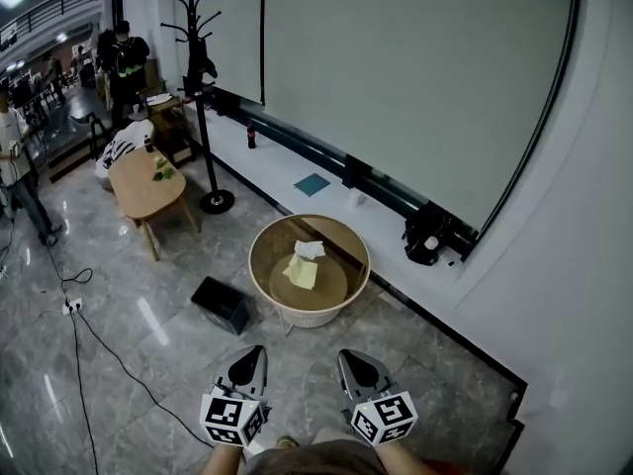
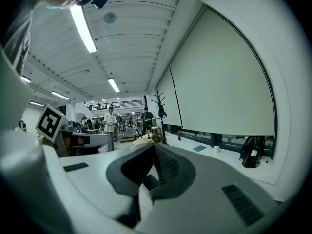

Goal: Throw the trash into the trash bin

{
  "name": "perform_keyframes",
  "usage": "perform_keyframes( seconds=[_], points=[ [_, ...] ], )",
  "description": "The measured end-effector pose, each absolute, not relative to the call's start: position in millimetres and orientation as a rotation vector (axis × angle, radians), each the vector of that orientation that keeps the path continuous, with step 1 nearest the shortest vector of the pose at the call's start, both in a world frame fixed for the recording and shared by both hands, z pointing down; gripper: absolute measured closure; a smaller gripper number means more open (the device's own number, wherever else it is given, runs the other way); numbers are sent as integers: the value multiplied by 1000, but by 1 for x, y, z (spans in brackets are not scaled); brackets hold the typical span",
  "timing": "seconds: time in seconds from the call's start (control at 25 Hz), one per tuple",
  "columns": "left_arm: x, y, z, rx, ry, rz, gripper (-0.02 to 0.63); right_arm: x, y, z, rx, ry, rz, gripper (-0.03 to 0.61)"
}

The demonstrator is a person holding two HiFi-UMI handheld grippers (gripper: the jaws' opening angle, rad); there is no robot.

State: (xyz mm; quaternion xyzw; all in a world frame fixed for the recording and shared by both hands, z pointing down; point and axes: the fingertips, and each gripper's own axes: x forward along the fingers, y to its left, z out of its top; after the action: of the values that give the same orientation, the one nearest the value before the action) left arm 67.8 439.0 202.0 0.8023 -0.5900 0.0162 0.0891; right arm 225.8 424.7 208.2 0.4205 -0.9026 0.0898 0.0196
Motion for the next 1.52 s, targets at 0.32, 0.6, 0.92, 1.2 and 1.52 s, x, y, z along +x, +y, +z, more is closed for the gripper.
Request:
perform_keyframes(
  seconds=[0.32, 0.6, 0.92, 1.2, 1.52],
  points=[
    [51, 443, 209, 2433, -1673, 50, 595, 214, 435, 217, 1387, -2764, 284, 563],
    [41, 418, 214, 2441, -1668, 35, 595, 212, 413, 223, 1432, -2748, 282, 562],
    [37, 381, 220, 2467, -1625, 62, 595, 207, 373, 230, 1471, -2747, 300, 563],
    [35, 326, 224, 2464, -1623, 53, 595, 202, 320, 238, 1460, -2751, 304, 562],
    [39, 248, 216, 2429, -1586, 66, 595, 197, 238, 225, 1428, -2755, 311, 562]
  ],
)
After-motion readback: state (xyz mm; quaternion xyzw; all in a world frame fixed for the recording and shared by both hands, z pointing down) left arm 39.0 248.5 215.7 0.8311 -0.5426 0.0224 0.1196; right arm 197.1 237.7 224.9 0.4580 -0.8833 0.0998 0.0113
